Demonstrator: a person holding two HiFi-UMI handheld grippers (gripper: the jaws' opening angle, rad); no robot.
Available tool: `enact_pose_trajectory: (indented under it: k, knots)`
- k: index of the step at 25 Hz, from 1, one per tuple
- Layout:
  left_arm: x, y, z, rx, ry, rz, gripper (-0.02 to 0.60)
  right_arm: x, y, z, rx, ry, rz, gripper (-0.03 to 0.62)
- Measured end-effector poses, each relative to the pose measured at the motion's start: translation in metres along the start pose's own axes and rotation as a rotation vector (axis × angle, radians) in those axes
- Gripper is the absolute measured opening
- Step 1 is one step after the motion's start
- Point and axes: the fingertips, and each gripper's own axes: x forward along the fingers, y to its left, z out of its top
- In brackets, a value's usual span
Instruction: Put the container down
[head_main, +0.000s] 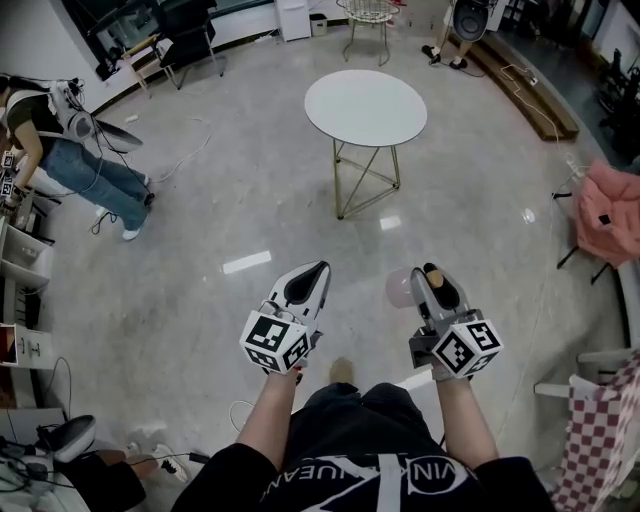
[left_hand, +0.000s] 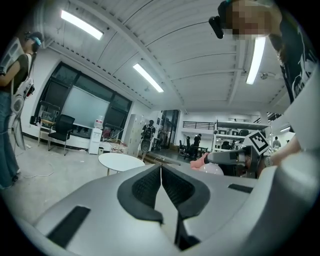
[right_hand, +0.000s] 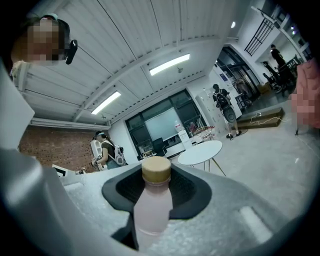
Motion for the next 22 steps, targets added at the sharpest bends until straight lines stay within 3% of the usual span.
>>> enact_pose_trajectory:
  k: [12, 22]
  knots:
    - [0.019, 0.028, -0.002, -0.024, 0.016, 0.018, 0.015, 0.037, -0.018, 0.005, 0.013, 0.019, -0.009, 0.129]
    - [0.053, 0.078, 0.01, -0.024, 0.019, 0.083, 0.015, 0.099, -0.042, 0.016, 0.013, 0.042, 0.035, 0.129]
